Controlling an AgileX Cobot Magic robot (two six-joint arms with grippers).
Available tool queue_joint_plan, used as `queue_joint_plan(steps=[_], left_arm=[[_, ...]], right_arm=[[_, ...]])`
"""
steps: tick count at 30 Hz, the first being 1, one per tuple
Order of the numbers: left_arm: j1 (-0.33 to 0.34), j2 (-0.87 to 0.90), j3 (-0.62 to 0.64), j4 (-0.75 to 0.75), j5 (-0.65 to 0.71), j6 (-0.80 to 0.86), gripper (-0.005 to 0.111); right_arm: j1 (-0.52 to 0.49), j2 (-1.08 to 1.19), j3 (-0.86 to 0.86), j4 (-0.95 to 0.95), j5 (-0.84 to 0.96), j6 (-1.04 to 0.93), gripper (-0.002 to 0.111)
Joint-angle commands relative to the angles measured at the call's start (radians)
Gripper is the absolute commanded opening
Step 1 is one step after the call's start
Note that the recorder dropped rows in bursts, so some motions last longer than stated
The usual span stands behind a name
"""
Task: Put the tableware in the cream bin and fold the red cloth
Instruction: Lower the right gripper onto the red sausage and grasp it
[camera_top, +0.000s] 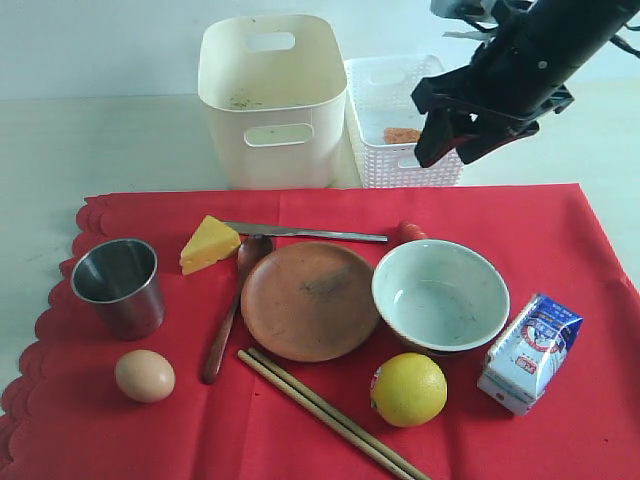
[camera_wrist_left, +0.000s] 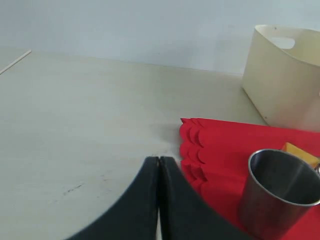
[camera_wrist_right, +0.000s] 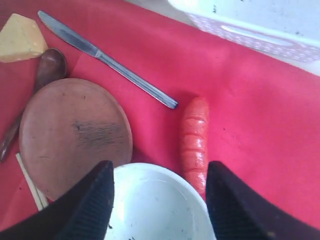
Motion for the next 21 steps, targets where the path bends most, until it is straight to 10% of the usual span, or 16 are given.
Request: queue_joint_plan(steps=[1, 21], left_arm=[[-0.007, -0.006, 0.003, -0.001, -0.003, -0.002, 0.001], [-0.006, -0.006, 0.003, -0.001, -0.003, -0.001, 0.001]], right_arm=[[0.056, 0.011, 0.005, -0.019, -0.042, -0.014, 0.054], [0.099, 0.188, 0.002, -0.156, -0.132, 0.121, 0.054]])
